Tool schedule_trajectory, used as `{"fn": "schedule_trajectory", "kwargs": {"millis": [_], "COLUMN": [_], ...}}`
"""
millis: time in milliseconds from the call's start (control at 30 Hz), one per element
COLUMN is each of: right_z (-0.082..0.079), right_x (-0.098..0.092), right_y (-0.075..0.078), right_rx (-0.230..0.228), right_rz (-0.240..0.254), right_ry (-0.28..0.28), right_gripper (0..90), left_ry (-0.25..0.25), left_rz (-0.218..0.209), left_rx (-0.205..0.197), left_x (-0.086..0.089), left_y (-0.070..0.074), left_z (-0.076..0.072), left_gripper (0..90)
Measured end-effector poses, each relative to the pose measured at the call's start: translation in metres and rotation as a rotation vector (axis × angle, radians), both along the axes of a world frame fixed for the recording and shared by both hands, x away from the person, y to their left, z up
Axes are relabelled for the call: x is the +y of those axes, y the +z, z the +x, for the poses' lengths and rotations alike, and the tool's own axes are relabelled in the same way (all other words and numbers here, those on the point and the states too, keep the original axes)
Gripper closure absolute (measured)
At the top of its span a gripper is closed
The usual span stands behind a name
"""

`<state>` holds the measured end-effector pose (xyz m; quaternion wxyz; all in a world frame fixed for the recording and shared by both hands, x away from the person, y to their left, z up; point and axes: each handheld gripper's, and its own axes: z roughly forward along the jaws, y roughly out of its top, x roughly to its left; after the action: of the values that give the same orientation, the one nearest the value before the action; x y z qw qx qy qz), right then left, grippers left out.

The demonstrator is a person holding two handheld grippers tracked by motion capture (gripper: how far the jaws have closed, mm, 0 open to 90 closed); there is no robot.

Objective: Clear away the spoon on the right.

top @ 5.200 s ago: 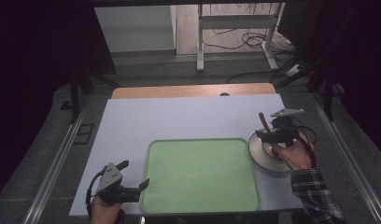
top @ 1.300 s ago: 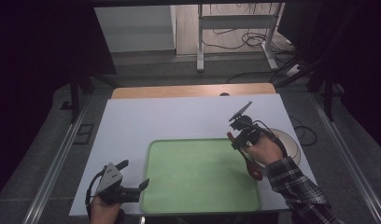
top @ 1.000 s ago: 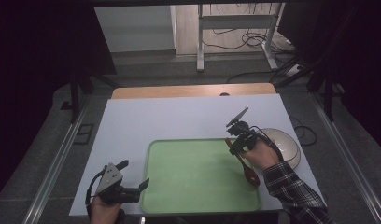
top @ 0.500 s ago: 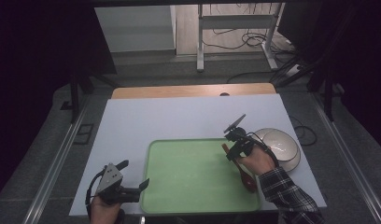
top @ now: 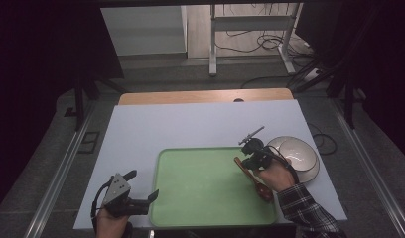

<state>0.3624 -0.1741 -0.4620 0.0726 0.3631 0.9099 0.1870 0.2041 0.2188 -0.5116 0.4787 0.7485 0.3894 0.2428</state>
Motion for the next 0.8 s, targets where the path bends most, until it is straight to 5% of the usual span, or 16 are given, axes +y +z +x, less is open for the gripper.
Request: {"fn": "schedule_trajectory", "kwargs": {"millis": [500,800], "right_z": [-0.003,-0.006], "right_x": [0.004,0.001], "right_y": [-0.026,-0.036], "right_rx": [-0.063,-0.068], "right_rz": [0.065,0.037], "right_ry": [0.021,0.016], "right_gripper": [90.0,90.0], "left_ry": [0.001,0.001], "left_rz": [-0.001,-0.001], "left_rx": [-0.001,-0.001], "left_x": [0.000,0.000], "left_y": [0.000,0.000], "left_z": [0.000,0.000], "left_gripper": [1.0,1.0]}}
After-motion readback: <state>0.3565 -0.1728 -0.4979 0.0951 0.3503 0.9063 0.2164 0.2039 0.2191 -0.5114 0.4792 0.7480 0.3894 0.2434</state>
